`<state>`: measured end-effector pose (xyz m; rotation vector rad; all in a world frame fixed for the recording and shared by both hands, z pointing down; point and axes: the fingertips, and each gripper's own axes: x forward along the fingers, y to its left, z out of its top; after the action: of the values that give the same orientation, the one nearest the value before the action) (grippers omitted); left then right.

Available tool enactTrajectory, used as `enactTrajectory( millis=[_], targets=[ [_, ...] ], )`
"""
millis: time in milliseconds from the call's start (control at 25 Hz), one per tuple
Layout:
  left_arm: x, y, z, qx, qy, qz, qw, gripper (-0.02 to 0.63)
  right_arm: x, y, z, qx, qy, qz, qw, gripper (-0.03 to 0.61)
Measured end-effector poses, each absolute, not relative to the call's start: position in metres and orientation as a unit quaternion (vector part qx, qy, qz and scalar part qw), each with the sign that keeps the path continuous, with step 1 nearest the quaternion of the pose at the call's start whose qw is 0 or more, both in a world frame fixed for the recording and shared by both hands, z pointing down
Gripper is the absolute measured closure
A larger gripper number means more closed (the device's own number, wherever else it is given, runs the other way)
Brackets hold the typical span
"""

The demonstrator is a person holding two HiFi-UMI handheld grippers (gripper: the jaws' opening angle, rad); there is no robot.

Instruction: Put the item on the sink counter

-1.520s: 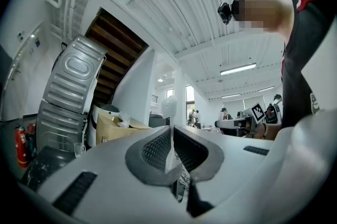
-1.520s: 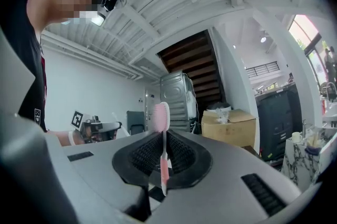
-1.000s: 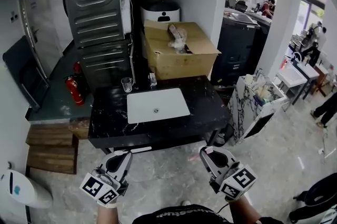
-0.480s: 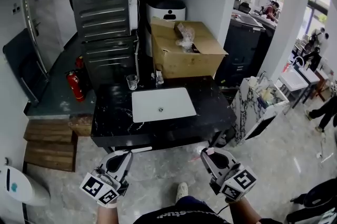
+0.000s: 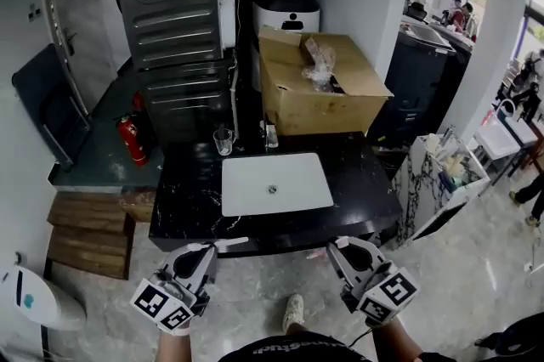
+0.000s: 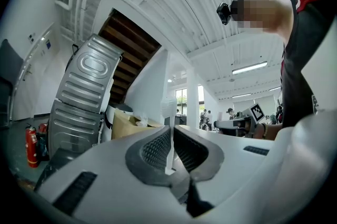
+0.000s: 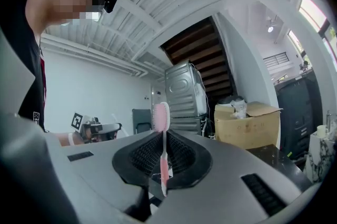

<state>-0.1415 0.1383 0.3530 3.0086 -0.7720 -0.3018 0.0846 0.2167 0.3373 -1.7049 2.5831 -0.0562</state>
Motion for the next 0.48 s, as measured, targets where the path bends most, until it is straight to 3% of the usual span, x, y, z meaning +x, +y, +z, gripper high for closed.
enactTrajectory(
  millis=[480],
  targets=[
    [-0.003, 0.003, 0.331, 0.965, -0.253, -0.071, -0.009, 0.586, 0.215, 0.080, 0.327, -0.536, 0.843, -0.011, 0.037, 0.529]
  ],
)
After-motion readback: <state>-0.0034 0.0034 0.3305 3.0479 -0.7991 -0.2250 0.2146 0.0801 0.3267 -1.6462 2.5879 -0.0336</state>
